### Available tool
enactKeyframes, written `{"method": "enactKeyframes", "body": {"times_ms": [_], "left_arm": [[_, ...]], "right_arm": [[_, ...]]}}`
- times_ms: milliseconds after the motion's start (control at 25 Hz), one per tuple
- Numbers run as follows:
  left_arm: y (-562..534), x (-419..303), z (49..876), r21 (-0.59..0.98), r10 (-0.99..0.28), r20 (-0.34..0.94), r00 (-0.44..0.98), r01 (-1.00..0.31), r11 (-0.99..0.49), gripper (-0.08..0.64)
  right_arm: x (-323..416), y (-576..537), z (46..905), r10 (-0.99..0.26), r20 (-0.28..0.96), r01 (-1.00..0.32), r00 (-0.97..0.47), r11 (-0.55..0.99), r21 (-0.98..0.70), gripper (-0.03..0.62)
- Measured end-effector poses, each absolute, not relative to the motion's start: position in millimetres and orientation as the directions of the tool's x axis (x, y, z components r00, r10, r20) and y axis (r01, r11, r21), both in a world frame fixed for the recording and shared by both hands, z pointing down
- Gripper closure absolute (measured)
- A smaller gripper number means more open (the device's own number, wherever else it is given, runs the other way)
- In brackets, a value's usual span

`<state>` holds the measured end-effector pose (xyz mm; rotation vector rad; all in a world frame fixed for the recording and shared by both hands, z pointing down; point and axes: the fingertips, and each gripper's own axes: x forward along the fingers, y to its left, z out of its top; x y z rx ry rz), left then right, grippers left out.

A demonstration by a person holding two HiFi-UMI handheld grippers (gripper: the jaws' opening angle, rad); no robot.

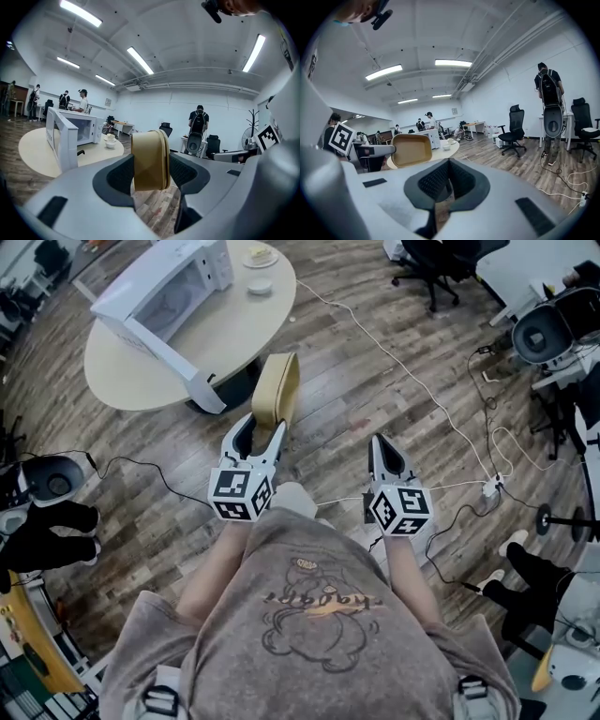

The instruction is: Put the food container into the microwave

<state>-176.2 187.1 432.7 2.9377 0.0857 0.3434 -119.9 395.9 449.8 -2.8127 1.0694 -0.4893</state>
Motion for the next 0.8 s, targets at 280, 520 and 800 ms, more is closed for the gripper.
{"method": "enactKeyframes", "body": {"times_ms": [280,520,800], "left_arm": [[166,-131,441,0.208,0.041,0.214,0.976,-0.004,-0.978,0.313],[147,-76,445,0.232,0.023,0.206,0.978,-0.026,-0.972,0.313],[124,-4,448,0.24,0.009,0.211,0.977,-0.043,-0.97,0.313]], "right_arm": [[-77,385,454,-0.662,0.266,-0.635,0.701,-0.749,-0.189,0.598],[-22,370,451,-0.667,0.266,-0.646,0.696,-0.743,-0.173,0.597],[47,338,452,-0.681,0.278,-0.659,0.678,-0.73,-0.182,0.597]]}}
